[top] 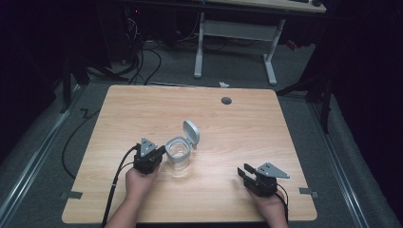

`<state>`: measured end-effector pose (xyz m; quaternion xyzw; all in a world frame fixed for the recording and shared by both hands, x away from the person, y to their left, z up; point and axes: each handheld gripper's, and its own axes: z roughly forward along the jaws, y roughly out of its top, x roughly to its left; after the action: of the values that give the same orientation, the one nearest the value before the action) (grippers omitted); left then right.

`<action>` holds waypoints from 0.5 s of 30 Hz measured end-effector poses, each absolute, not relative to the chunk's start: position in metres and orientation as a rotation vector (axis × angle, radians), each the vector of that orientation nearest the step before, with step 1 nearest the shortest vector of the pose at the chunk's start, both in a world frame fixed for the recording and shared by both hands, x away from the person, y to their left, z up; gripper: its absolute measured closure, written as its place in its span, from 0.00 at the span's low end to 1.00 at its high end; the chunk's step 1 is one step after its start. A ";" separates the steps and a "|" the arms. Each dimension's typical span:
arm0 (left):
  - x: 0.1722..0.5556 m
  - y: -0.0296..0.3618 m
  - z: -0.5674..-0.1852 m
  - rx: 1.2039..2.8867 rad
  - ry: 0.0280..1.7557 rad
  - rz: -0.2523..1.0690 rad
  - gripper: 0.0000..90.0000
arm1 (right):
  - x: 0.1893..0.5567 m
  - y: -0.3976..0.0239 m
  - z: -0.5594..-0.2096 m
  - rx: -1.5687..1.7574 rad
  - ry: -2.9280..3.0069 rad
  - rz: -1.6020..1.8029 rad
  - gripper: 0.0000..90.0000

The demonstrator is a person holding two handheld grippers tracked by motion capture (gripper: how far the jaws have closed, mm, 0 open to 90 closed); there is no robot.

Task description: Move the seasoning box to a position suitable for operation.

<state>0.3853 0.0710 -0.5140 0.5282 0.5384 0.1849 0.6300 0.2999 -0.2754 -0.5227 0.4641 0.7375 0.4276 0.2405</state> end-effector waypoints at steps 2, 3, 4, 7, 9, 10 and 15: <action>0.382 0.069 -0.514 1.211 1.226 0.429 1.00 | 0.300 -0.275 -0.523 1.269 2.018 1.170 0.71; 0.379 0.068 -0.514 1.213 1.221 0.426 1.00 | 0.300 -0.275 -0.523 1.268 2.018 1.168 0.71; 0.373 0.066 -0.515 1.216 1.211 0.418 1.00 | 0.300 -0.275 -0.523 1.264 2.018 1.170 0.71; 0.369 0.063 -0.515 1.228 1.198 0.413 1.00 | 0.300 -0.274 -0.523 1.263 2.018 1.170 0.71; 0.364 0.059 -0.515 1.234 1.187 0.402 1.00 | 0.300 -0.274 -0.523 1.262 2.020 1.169 0.71; 0.361 0.057 -0.515 1.235 1.181 0.398 1.00 | 0.300 -0.274 -0.523 1.263 2.020 1.169 0.71; 0.349 0.048 -0.512 1.240 1.156 0.377 1.00 | 0.300 -0.274 -0.523 1.266 2.020 1.169 0.71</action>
<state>0.3489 0.0483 -0.5124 0.5451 0.5080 0.1655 0.6460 0.3002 -0.2743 -0.5234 0.4626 0.7385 0.4272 0.2410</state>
